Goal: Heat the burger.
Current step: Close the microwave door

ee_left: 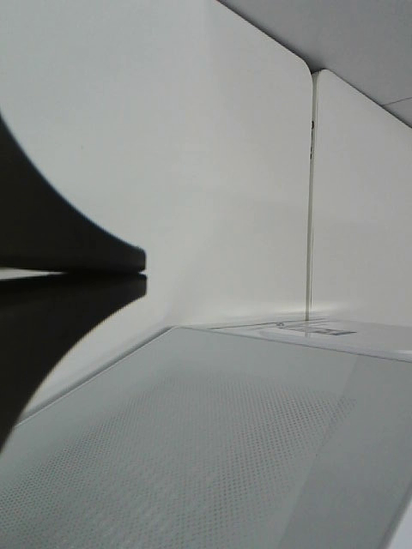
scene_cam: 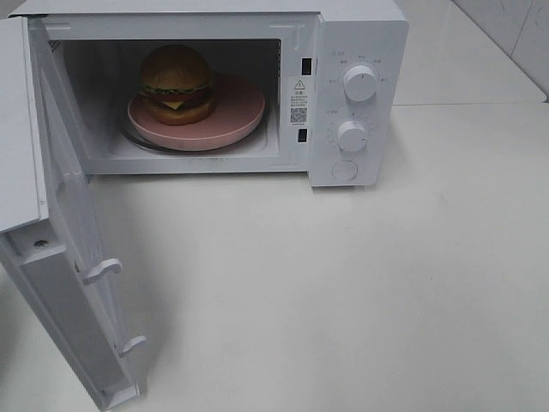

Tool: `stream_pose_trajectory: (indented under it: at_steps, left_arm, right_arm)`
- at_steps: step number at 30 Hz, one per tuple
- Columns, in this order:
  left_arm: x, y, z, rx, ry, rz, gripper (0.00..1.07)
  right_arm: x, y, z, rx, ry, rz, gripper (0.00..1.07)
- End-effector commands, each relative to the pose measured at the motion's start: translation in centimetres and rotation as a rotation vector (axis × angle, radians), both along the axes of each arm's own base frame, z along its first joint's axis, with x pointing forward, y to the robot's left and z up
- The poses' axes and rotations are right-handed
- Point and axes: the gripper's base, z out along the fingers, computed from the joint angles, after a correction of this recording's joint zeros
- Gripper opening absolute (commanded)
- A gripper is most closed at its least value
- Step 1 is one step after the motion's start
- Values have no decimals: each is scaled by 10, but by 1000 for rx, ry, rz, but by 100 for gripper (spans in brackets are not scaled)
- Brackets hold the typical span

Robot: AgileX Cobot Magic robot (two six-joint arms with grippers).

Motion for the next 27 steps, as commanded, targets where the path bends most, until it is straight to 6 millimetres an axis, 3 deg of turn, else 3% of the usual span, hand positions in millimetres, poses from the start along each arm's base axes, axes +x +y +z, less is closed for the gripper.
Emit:
stream_pose_trajectory:
  at_steps: [1,17,27]
  left_arm:
    - [3,0,-1,-12,-81,5,0]
    - [19,-28,-23,-4,-74,-327,0]
    - [24,-44,-32,-58,-59,-414,0]
  right_arm:
    - [-4,-1,0,3,-33,-15,76]
    - [-4,-1,0,3,-33,-15,76]
    - [-4,-1,0,3,-33,-15,76]
